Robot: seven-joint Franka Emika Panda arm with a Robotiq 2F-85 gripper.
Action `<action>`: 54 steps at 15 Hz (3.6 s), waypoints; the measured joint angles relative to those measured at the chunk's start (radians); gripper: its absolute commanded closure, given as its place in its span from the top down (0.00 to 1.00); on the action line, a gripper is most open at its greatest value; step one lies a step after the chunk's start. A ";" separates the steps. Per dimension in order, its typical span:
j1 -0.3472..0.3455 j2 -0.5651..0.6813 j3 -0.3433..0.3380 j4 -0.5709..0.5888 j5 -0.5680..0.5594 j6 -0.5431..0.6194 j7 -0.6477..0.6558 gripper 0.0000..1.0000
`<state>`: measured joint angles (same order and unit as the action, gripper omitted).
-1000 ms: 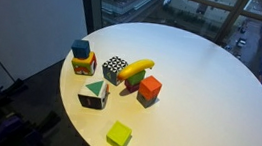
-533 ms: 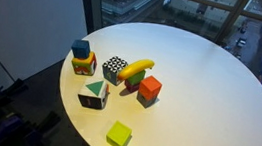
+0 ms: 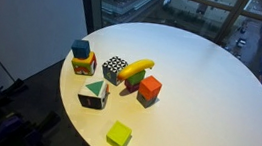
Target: Put the blue block on the orange block
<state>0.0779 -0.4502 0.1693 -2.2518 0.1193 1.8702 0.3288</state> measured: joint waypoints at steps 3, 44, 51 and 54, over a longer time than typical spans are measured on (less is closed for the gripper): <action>-0.017 -0.007 -0.023 -0.044 -0.020 0.056 -0.030 1.00; -0.064 0.277 -0.220 -0.181 -0.062 0.506 -0.601 1.00; -0.064 0.291 -0.223 -0.201 -0.061 0.561 -0.635 1.00; -0.064 0.312 -0.234 -0.221 -0.060 0.625 -0.681 1.00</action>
<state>0.0140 -0.1383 -0.0643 -2.4730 0.0594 2.4950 -0.3517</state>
